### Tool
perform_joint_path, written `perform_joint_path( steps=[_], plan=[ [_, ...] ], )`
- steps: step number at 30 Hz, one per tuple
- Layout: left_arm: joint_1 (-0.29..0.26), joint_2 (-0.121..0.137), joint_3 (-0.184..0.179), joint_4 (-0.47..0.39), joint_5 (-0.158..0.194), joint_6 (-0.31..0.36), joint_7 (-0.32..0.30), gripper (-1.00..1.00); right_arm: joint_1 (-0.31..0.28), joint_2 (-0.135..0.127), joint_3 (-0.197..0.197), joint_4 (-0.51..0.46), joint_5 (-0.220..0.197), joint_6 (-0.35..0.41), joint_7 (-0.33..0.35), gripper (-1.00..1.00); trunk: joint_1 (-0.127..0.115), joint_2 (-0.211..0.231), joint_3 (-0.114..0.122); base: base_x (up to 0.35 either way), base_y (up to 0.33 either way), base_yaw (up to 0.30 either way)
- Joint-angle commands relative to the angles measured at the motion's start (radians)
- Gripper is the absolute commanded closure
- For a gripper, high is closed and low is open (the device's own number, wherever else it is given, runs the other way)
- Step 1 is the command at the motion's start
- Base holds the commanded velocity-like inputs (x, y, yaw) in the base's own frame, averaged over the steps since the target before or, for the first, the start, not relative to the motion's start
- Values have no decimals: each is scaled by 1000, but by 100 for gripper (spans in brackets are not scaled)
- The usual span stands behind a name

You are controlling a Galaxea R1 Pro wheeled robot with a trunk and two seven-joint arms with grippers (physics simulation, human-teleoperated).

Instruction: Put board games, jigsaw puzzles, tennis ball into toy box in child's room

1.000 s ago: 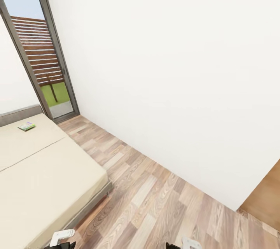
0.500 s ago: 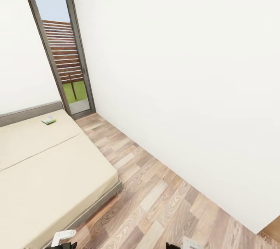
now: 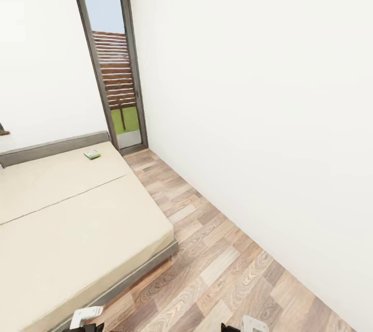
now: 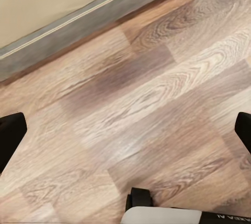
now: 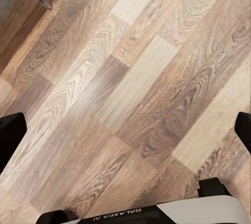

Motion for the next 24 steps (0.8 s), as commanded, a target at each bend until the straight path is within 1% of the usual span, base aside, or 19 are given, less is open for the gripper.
perform_joint_path(
  steps=[1,5,10,12,13,14,15,17,18,19,20,21,22,23,24],
  plan=[
    [-1,-1,-1,2,9,-2,-5,-100,-1,0,9,0,-8,-4,-6,-100,1,-2,-2,0,0,278],
    [0,-4,-1,2,7,-3,-7,-100,-1,-3,8,-1,-7,-4,0,-100,1,-2,-1,0,0,236],
    [-1,4,7,-11,13,-6,-33,-100,-2,-9,1,-25,-11,6,5,-100,1,-2,-1,0,0,65],
    [-7,14,10,-26,15,8,-78,-100,-3,-11,0,-67,-10,29,5,-100,1,-2,-1,0,0,17],
    [-10,29,12,-42,16,35,-125,-100,-4,-13,0,-108,-10,63,4,-100,1,-2,-1,0,0,10],
    [-12,48,13,-67,17,86,-183,-100,-6,-18,-1,-157,-10,114,1,-100,1,-2,-1,0,0,6],
    [-13,58,14,-84,18,121,-214,-100,-8,-22,-2,-184,-10,143,0,-100,1,-2,-1,0,0,5],
    [-16,92,15,-192,18,295,-331,-100,-17,-51,-5,-295,-10,268,-8,-100,1,-2,-1,0,0,3],
    [-16,97,15,-228,18,340,-352,-100,-21,-60,-7,-322,-10,297,-12,-100,1,-2,-1,0,0,2],
    [-17,106,15,-308,17,427,-381,-100,-29,-79,-12,-375,-12,352,-23,-100,1,-2,-1,0,0,1],
    [-17,109,15,-350,17,469,-391,-100,-34,-89,-17,-400,-14,376,-30,-100,1,-2,-1,0,0,0],
    [-18,113,16,-439,17,546,-407,-100,-42,-107,-30,-448,-17,421,-45,-100,1,-2,-1,0,0,0],
    [-18,116,15,-530,17,619,-420,-100,-47,-124,-52,-492,-20,463,-56,-100,1,-2,-1,0,0,0],
    [-17,119,14,-616,17,684,-430,-100,-48,-135,-83,-531,-21,502,-64,-100,1,-2,-1,0,0,0],
    [-15,123,14,-687,17,735,-437,-100,-47,-142,-118,-563,-21,539,-69,-100,1,-2,-1,0,0,0]
  ],
)
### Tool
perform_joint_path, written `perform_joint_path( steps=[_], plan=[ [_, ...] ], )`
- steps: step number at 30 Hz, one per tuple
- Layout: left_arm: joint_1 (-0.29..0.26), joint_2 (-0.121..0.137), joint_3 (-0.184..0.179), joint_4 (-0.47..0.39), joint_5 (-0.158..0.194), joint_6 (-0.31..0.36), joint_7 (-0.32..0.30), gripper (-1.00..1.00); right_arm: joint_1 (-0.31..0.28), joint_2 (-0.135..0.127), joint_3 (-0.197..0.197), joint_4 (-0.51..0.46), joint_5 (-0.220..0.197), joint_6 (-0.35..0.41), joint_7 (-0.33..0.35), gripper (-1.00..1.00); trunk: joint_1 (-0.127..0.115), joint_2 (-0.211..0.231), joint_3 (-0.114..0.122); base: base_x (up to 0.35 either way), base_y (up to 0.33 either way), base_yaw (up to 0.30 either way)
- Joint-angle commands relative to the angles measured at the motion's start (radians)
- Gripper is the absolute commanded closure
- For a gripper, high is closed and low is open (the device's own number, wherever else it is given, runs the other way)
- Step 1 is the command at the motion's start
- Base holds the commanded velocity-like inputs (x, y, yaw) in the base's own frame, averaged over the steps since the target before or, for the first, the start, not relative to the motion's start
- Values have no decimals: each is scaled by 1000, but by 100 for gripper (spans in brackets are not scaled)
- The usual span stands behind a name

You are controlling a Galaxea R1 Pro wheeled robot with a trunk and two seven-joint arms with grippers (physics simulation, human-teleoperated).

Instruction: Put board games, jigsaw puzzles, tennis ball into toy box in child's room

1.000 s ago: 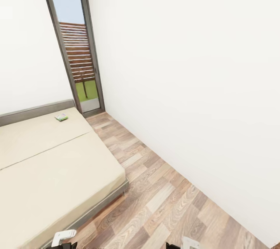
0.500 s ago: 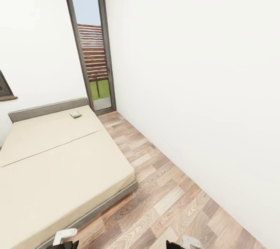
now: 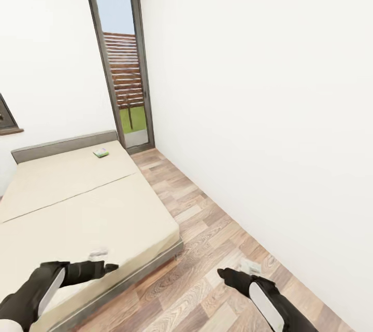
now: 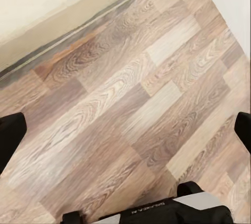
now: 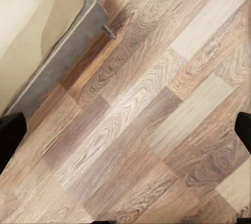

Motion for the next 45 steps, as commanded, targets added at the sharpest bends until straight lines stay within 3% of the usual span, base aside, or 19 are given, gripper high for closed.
perform_joint_path(
  steps=[1,2,6,9,13,17,23,45],
  plan=[
    [1,2,1,-33,2,27,-4,-100,0,-3,-13,-16,-10,19,-12,-100,1,-2,-3,0,0,0],
    [3,3,1,-75,2,54,-7,-100,1,-7,-44,-38,-7,47,-15,-100,1,-2,-3,0,0,0],
    [5,11,12,-172,11,114,-28,-100,6,-23,-103,-152,-11,142,-16,-100,1,-2,-3,0,0,0],
    [6,16,55,-215,18,157,-73,-100,28,-39,-135,-268,-12,207,-18,-100,1,-2,-3,0,0,0],
    [7,19,135,-250,16,194,-194,-100,92,-44,-174,-407,-7,258,-20,-100,1,-2,-3,0,0,0],
    [9,38,153,-256,16,198,-242,-100,110,-46,-183,-434,-7,270,-20,-100,1,-2,-3,0,0,0],
    [9,56,157,-257,21,201,-264,-100,113,-46,-187,-440,-12,271,-17,-100,1,-2,-3,3,-4,0],
    [9,53,157,-256,22,197,-267,-100,113,-35,-185,-434,-3,274,-19,-100,1,-2,0,96,-242,233]
  ],
)
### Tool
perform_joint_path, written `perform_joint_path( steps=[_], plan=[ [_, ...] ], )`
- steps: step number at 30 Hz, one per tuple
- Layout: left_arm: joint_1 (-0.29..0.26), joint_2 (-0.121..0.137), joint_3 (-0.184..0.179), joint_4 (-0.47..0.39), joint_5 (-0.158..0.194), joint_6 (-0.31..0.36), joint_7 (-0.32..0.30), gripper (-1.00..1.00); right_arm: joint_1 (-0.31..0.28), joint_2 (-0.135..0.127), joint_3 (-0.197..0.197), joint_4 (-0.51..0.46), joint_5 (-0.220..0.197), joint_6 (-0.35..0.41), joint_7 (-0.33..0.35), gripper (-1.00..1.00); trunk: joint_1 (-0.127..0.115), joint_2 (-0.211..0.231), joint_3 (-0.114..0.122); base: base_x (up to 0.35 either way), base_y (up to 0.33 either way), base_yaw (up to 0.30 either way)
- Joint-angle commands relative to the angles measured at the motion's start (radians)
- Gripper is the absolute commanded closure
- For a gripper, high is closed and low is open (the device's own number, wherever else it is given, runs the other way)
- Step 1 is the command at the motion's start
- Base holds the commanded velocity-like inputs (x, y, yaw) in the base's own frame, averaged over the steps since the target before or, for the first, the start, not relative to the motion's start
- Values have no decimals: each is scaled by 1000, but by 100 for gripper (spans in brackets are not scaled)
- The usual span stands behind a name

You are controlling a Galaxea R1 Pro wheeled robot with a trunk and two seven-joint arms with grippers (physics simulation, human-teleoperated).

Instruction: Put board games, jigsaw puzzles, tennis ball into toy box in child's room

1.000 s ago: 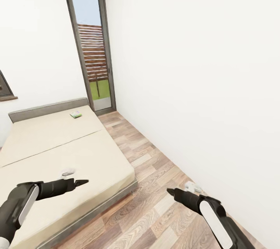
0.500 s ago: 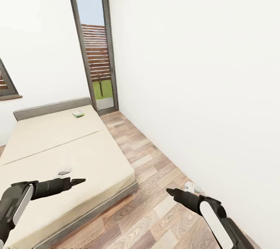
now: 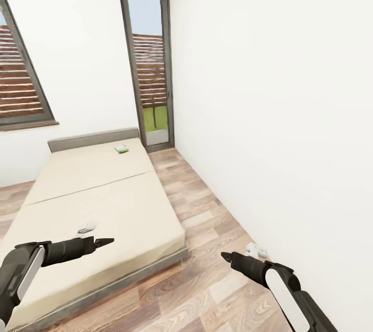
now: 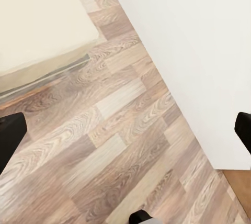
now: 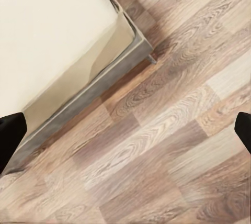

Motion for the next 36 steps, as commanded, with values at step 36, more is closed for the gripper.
perform_joint_path(
  steps=[36],
  plan=[
    [-1,0,0,0,1,8,-2,-100,-2,-1,15,3,-9,-1,-12,-100,1,-2,36,77,-220,237]
  ],
)
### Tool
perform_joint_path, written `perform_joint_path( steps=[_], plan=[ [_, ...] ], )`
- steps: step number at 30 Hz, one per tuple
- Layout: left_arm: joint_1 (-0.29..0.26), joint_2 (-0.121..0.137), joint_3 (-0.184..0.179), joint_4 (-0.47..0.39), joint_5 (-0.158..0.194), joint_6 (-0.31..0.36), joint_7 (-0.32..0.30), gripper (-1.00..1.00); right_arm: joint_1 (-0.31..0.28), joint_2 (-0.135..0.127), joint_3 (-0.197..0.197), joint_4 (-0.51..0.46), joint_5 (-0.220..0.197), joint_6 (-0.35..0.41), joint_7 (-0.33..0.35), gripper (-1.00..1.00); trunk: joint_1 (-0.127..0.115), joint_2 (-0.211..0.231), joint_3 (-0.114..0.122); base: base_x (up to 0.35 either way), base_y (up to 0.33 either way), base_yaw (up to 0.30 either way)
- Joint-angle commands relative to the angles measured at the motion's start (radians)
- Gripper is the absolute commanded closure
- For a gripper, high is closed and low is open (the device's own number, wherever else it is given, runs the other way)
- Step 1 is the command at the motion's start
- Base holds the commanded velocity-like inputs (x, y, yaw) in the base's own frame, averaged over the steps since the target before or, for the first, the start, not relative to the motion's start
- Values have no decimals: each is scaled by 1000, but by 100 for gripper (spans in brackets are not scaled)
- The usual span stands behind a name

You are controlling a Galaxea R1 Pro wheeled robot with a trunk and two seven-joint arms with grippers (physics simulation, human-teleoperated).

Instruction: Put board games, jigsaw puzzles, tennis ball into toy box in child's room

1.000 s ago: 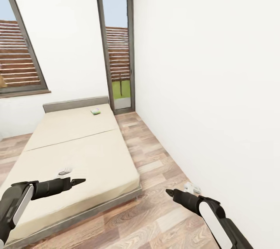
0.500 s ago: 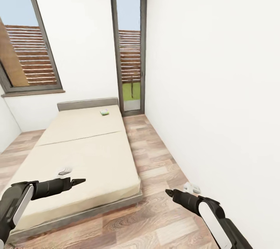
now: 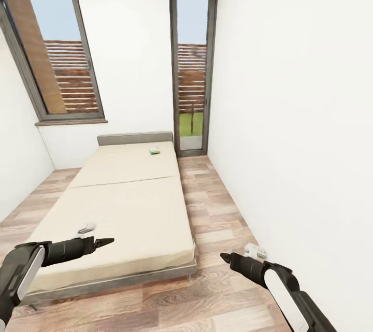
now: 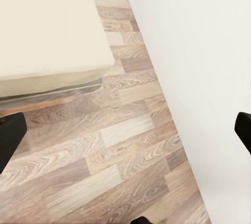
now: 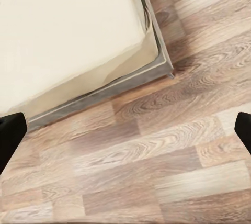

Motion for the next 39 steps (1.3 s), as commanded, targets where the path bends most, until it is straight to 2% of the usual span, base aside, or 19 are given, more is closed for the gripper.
perform_joint_path(
  steps=[1,29,39],
  plan=[
    [-1,0,1,0,1,5,-2,-100,-1,-1,2,-1,-11,1,-10,-100,1,-2,-2,1,-8,262],
    [-1,-2,-2,0,0,7,-1,-100,-2,0,3,0,-12,3,-10,-100,1,-2,12,1,-1,274],
    [-1,-2,-2,0,0,7,-1,-100,-2,0,4,1,-12,3,-10,-100,1,-2,12,109,-86,289]
  ],
)
